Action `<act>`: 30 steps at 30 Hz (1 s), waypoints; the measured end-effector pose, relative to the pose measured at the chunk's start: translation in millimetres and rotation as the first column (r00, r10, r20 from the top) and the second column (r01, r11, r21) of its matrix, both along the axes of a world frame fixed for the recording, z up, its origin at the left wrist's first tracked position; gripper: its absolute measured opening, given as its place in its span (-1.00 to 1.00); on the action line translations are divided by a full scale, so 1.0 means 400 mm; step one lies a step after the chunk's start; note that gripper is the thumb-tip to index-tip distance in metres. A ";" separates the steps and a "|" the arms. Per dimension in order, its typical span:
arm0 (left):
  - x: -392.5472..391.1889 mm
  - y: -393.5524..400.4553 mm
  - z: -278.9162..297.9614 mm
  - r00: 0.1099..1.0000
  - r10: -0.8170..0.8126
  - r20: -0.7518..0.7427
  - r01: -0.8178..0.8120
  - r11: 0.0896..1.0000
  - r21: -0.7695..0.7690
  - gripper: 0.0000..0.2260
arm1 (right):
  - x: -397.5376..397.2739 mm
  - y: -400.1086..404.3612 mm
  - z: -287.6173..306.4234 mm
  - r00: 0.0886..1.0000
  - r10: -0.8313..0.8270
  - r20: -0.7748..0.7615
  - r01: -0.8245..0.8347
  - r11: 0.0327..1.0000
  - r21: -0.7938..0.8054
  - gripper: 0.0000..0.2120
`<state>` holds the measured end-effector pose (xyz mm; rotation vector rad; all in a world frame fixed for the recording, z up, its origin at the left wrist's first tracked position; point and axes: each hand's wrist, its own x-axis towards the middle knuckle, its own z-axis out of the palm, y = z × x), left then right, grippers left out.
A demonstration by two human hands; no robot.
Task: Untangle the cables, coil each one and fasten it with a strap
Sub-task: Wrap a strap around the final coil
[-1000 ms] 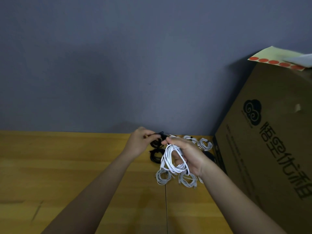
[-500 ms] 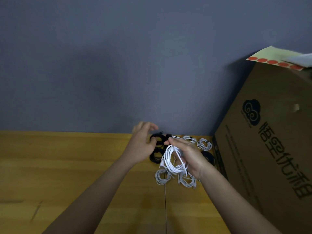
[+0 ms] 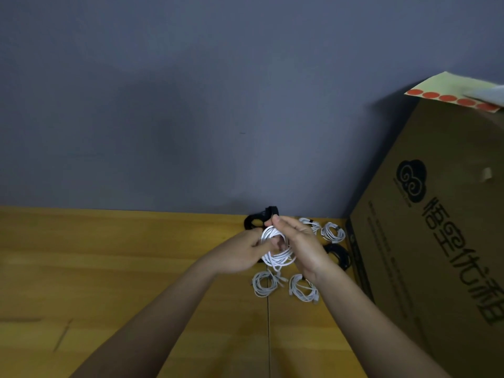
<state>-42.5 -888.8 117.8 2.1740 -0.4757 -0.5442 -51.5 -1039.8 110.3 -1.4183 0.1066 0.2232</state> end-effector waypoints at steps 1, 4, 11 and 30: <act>0.001 0.004 -0.007 1.000 0.026 0.002 -0.026 1.000 0.004 -0.46 | 0.001 -0.003 0.000 1.000 0.014 -0.016 -0.014 1.000 0.009 -0.79; -0.003 0.005 -0.014 0.999 0.052 -0.013 -0.052 0.999 0.000 -0.71 | 0.013 -0.012 0.002 0.998 0.050 -0.042 -0.052 0.998 -0.035 -0.77; 0.004 -0.004 -0.005 0.978 0.084 0.191 -0.126 0.967 0.220 -0.79 | 0.076 -0.045 0.052 0.961 0.150 0.231 0.087 0.631 -0.770 -0.81; 0.058 0.014 0.015 0.983 0.173 0.064 -0.178 0.982 0.067 -0.78 | 0.057 0.013 0.071 0.970 0.138 0.200 0.007 0.806 -0.592 -0.80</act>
